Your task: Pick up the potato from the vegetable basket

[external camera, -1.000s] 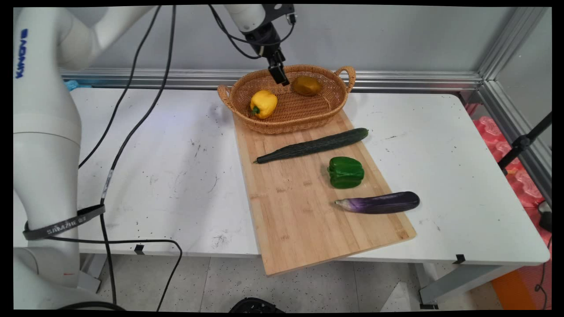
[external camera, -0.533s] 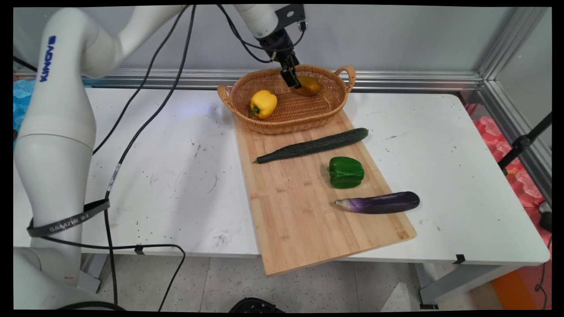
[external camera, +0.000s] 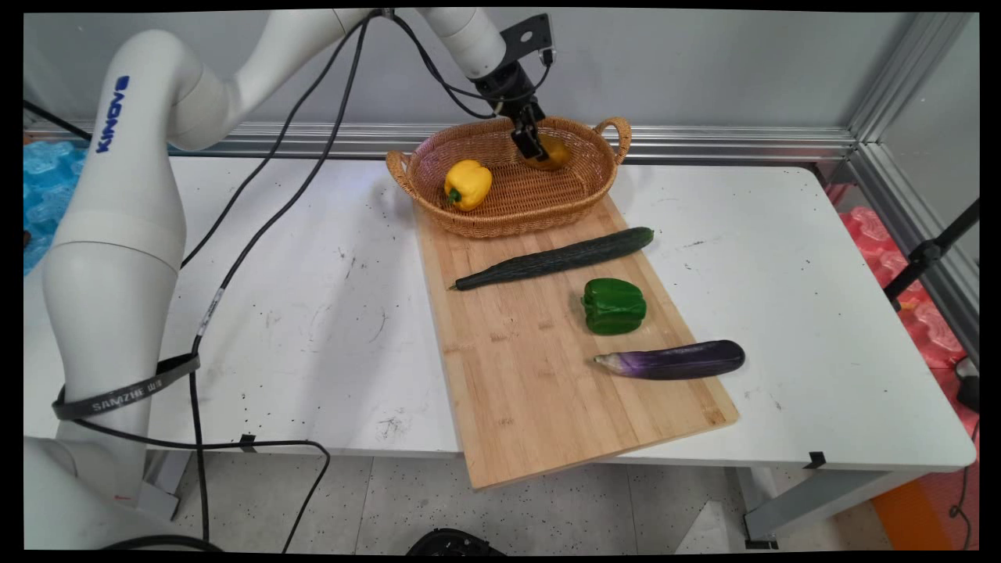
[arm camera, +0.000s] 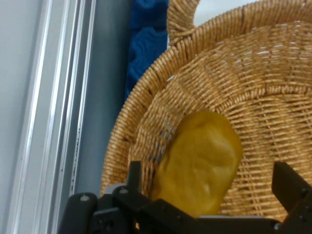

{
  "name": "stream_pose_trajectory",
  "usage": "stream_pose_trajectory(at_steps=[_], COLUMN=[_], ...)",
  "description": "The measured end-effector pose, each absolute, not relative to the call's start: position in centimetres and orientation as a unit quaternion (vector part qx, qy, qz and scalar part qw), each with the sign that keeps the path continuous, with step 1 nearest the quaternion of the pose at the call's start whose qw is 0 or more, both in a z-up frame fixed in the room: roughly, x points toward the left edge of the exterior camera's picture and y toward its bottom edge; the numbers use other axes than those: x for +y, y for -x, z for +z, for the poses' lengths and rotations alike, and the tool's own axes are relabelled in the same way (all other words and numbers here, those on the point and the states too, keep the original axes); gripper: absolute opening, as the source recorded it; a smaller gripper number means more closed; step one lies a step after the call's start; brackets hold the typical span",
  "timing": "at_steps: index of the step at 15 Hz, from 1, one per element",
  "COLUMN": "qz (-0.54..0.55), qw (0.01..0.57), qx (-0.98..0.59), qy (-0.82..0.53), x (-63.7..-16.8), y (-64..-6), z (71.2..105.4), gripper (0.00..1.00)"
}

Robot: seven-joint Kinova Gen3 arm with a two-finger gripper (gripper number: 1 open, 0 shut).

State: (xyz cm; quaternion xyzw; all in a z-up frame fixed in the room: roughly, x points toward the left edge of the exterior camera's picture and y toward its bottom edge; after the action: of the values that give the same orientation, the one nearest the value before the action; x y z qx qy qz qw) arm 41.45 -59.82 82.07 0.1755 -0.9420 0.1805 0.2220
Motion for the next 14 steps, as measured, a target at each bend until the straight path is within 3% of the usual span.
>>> stream_pose_trajectory(at_steps=[14], qz=[0.191], qw=[0.228], qx=[-0.941], qy=[-0.163], x=[-60.7], y=[-41.2], z=[78.2], gripper=[1.00])
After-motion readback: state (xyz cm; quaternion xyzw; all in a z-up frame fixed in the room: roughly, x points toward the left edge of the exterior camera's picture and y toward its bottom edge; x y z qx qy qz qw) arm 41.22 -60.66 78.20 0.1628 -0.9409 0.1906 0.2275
